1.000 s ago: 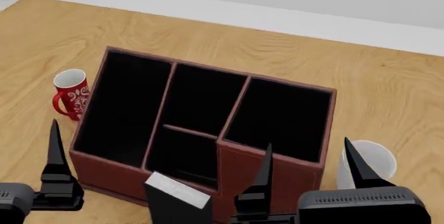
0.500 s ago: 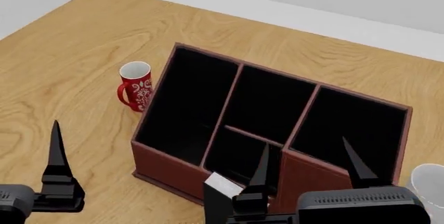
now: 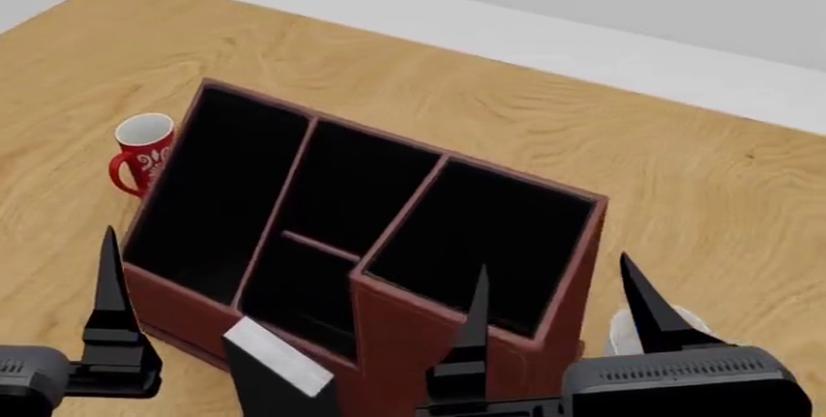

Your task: Pick up the book and place it in the right compartment of the caddy.

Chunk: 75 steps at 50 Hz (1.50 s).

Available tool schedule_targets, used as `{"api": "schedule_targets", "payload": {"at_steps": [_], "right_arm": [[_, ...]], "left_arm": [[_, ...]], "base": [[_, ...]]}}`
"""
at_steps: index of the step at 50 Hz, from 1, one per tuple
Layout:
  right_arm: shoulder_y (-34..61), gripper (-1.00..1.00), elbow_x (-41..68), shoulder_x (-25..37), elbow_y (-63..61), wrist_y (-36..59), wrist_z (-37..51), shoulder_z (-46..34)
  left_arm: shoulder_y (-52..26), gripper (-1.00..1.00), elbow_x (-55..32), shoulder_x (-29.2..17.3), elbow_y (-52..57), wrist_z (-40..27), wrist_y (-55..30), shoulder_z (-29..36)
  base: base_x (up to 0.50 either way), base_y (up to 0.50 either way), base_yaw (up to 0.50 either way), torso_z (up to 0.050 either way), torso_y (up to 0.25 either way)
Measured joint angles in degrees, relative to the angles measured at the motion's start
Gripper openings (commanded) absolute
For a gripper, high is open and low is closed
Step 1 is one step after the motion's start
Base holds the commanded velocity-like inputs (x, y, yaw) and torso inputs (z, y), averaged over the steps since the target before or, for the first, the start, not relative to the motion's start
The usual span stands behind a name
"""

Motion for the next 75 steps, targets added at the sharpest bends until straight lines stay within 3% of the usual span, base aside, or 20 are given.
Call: {"api": "schedule_targets", "payload": {"at_steps": [12, 57, 75], "right_arm": [[0.34, 1.0, -1.71, 0.53, 0.41, 0.24, 1.5, -0.88], [1.51, 1.0, -4.91, 1.71, 0.01, 2.3, 5.14, -4.76], [0.95, 1.0, -1.9, 2.11, -0.46, 0.09, 3.62, -3.83]], "left_arm": [[-0.03, 1.0, -0.68, -0.25, 0.45, -0.32, -0.36, 0.19], [-0.14, 1.0, -2.15, -1.66, 0.99, -1.79, -0.46, 0.18], [-0.17, 1.0, -2.47, -2.15, 1.15, -2.31, -0.44, 0.44]], "base": [[0.12, -0.26, 0.0, 0.0, 0.0], [0.0, 0.0, 0.5, 0.0, 0.0], [0.25, 0.05, 0.0, 0.0, 0.0]]}}
